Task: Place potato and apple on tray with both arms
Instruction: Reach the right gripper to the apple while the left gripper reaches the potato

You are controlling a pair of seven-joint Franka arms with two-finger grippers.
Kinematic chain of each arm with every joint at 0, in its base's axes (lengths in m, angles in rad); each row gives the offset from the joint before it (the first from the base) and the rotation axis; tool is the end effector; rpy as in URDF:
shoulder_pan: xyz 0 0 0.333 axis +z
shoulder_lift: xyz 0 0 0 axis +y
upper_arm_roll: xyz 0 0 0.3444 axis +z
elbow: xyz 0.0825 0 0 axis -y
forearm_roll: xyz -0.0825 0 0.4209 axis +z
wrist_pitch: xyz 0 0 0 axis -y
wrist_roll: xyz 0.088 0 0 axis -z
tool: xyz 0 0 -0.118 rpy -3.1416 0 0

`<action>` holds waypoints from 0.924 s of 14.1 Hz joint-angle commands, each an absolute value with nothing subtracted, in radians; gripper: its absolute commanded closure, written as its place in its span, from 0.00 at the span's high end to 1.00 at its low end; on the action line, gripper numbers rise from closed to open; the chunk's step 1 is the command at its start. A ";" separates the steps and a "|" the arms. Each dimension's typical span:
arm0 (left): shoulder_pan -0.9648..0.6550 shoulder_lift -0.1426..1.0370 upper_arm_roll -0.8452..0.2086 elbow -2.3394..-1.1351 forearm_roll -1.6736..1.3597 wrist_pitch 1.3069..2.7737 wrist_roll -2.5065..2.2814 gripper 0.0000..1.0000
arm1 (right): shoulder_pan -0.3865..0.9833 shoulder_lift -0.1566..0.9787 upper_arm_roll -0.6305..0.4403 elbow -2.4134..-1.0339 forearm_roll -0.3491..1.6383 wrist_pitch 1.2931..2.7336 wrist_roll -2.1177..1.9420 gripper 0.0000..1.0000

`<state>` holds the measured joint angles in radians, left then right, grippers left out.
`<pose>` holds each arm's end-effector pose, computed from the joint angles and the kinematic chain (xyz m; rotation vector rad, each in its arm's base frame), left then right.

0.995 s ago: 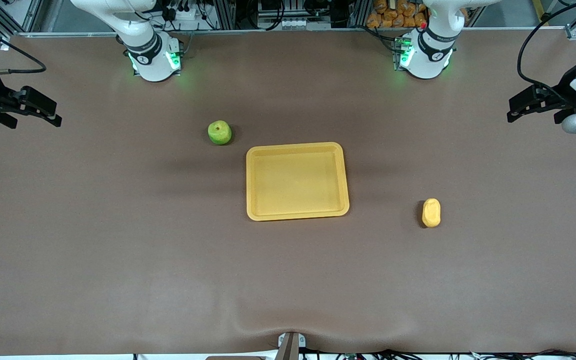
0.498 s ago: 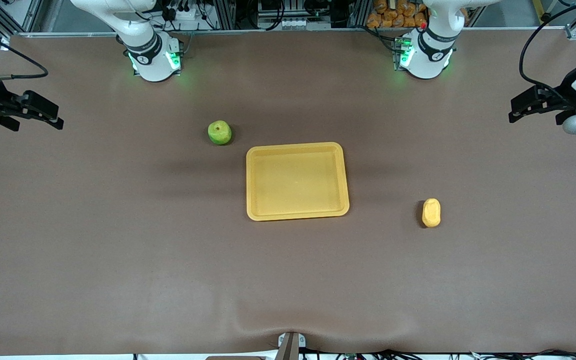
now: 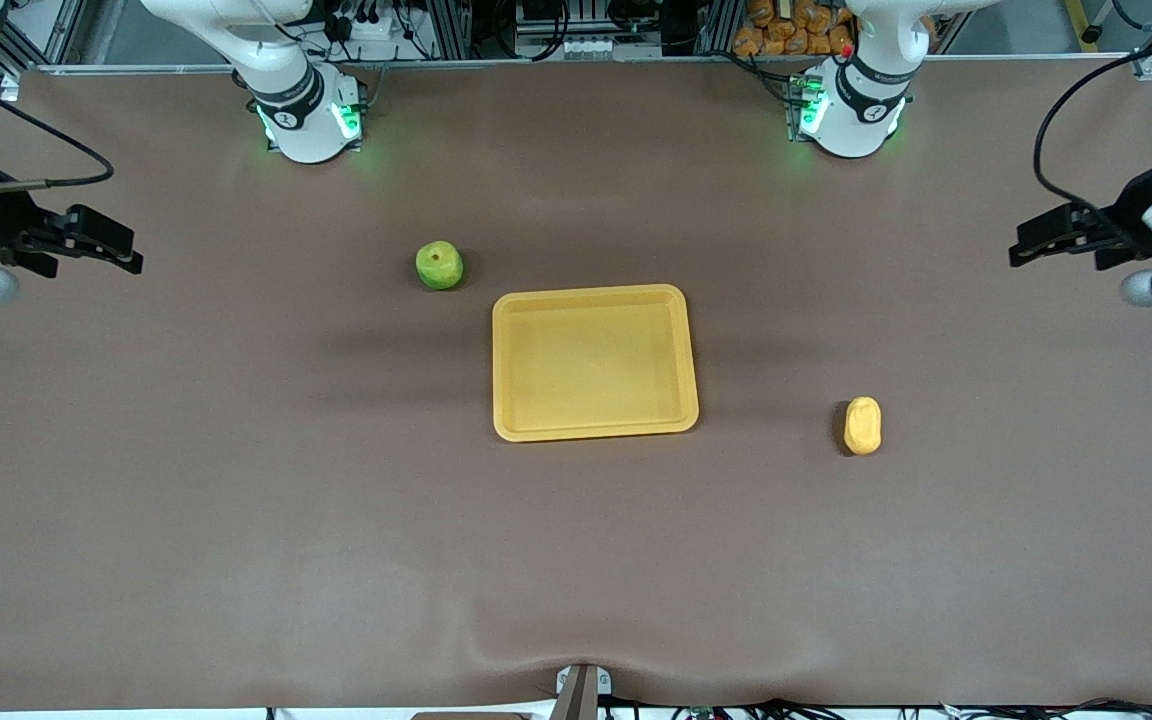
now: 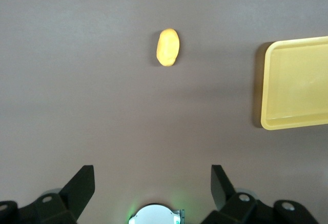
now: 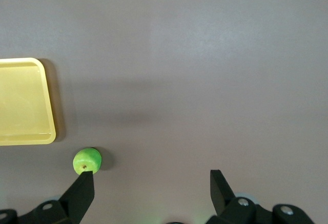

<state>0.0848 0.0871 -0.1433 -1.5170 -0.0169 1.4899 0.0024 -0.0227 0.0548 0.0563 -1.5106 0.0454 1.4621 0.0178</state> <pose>0.6083 -0.0340 0.6107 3.1089 -0.0956 -0.1776 0.5965 0.0248 0.6309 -3.0915 -0.0286 0.1616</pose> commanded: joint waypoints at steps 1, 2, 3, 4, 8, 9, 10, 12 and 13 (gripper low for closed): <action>0.078 0.184 -0.152 -1.506 -0.006 1.560 0.011 1.00 | -0.025 0.084 0.064 -1.496 0.052 1.450 0.009 1.00; 0.078 0.211 -0.155 -1.508 -0.006 1.569 0.015 1.00 | -0.025 0.100 0.064 -1.496 0.051 1.448 0.011 1.00; 0.077 0.238 -0.156 -1.512 -0.005 1.581 0.017 1.00 | -0.025 0.113 0.064 -1.496 0.051 1.448 0.011 1.00; 0.065 0.258 -0.156 -1.520 -0.003 1.597 0.017 1.00 | -0.023 0.124 0.066 -1.497 0.052 1.448 0.014 1.00; 0.052 0.268 -0.156 -1.649 0.026 1.765 0.015 1.00 | 0.021 0.175 0.067 -1.534 0.063 1.437 0.028 1.00; 0.052 0.270 -0.156 -1.675 0.026 1.810 0.015 1.00 | 0.031 0.176 0.067 -1.546 0.063 1.439 0.040 1.00; 0.052 0.271 -0.156 -1.712 0.026 1.868 0.015 1.00 | 0.043 0.176 0.067 -1.564 0.064 1.443 0.069 1.00; 0.055 0.273 -0.156 -1.771 0.026 1.954 0.015 1.00 | 0.076 0.175 0.069 -1.610 0.066 1.463 0.144 1.00; 0.055 0.281 -0.156 -1.788 0.026 1.983 0.015 1.00 | 0.098 0.175 0.069 -1.624 0.069 1.471 0.182 1.00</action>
